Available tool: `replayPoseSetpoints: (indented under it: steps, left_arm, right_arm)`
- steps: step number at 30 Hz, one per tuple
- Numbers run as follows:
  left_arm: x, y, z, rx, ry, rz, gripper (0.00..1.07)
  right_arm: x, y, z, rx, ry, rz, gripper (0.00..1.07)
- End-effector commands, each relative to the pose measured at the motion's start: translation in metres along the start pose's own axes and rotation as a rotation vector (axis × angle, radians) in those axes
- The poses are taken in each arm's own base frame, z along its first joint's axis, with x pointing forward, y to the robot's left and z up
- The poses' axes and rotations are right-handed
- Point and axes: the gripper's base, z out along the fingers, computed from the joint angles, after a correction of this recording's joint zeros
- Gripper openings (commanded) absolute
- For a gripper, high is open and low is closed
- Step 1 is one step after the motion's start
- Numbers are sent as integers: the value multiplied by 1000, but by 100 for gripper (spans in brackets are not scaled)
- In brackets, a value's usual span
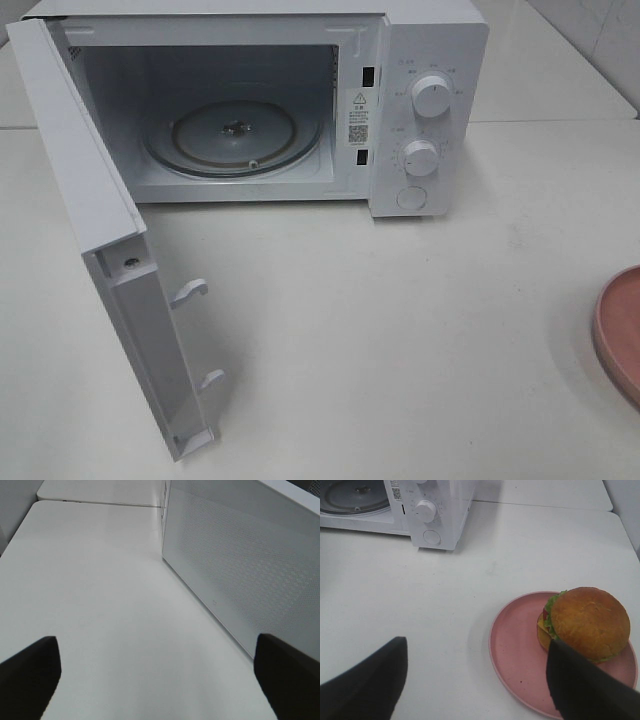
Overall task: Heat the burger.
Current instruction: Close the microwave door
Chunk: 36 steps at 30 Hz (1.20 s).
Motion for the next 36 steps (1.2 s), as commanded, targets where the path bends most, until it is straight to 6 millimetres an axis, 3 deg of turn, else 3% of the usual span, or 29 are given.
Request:
replayPoseSetpoints:
  steps: [1, 18, 25, 27, 29, 30, 31, 32, 34, 35, 36]
  left_arm:
    - [1, 0, -2, -2, -18, -4, 98]
    - [1, 0, -2, -2, -19, -4, 98]
    - [-17, -1, 1, -6, -43, 0, 94]
    - [-21, -1, 7, -8, -22, 0, 88]
    - [-27, -1, 17, -9, 6, 0, 75]
    - [-27, -1, 17, -9, 6, 0, 75]
    - [-31, -2, 24, -11, 31, 0, 62]
    - [-31, -2, 24, -11, 31, 0, 62]
    - [-37, -3, 37, -9, 73, -4, 42]
    - [-37, -3, 37, -9, 73, -4, 42]
    - [-40, -2, 46, -15, 92, 0, 30]
  right_arm:
    - [1, 0, -3, 5, -40, -8, 75]
    - [1, 0, -3, 5, -40, -8, 75]
    - [1, 0, -3, 5, -40, -8, 75]
    - [1, 0, -3, 5, -40, -8, 75]
    - [1, 0, -3, 5, -40, -8, 75]
    - [1, 0, -3, 5, -40, -8, 75]
    - [1, 0, -3, 5, -40, -8, 75]
    - [1, 0, -3, 5, -40, -8, 75]
    - [1, 0, -3, 5, -40, -8, 75]
    - [1, 0, -3, 5, -40, -8, 75]
    - [1, 0, -3, 5, -40, -8, 75]
